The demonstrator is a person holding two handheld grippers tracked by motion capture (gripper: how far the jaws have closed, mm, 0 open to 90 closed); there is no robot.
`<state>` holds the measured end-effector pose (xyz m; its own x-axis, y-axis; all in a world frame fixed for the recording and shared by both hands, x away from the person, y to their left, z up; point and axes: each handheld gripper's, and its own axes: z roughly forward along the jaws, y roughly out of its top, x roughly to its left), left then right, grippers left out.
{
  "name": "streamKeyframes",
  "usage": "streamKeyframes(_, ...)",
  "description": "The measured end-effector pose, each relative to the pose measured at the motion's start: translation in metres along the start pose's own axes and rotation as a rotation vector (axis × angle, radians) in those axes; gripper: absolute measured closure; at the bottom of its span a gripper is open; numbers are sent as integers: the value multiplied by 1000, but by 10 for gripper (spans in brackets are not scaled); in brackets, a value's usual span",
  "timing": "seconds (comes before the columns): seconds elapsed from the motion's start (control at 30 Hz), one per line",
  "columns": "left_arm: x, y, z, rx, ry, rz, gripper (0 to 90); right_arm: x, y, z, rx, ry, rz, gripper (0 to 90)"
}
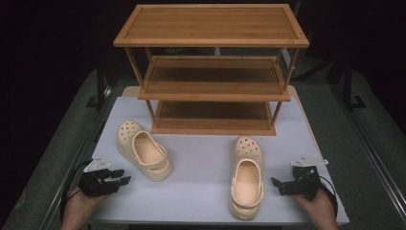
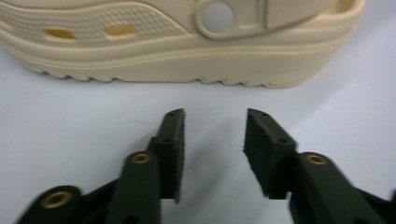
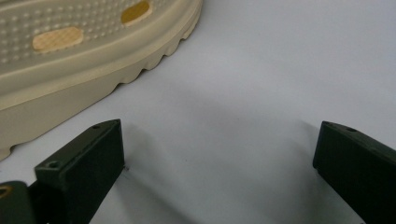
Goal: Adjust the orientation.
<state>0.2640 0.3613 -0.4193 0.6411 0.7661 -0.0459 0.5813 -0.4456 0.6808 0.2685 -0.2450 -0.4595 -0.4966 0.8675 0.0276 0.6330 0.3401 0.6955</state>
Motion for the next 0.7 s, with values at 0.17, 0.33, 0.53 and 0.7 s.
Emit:
streamKeyframes(0.17,12,9,-8,-16,15,-19,850,0,0,0,0,-1,-2,14)
streamKeyframes(0.33,22,18,-10,-14,25,-29,900,0,0,0,-1,0,-2,14)
streamKeyframes(0.53,37,33,-9,-19,47,-45,900,0,0,0,-1,-1,-2,14)
streamKeyframes(0.7,55,50,-9,-24,58,-65,900,0,0,0,-3,-1,-3,14)
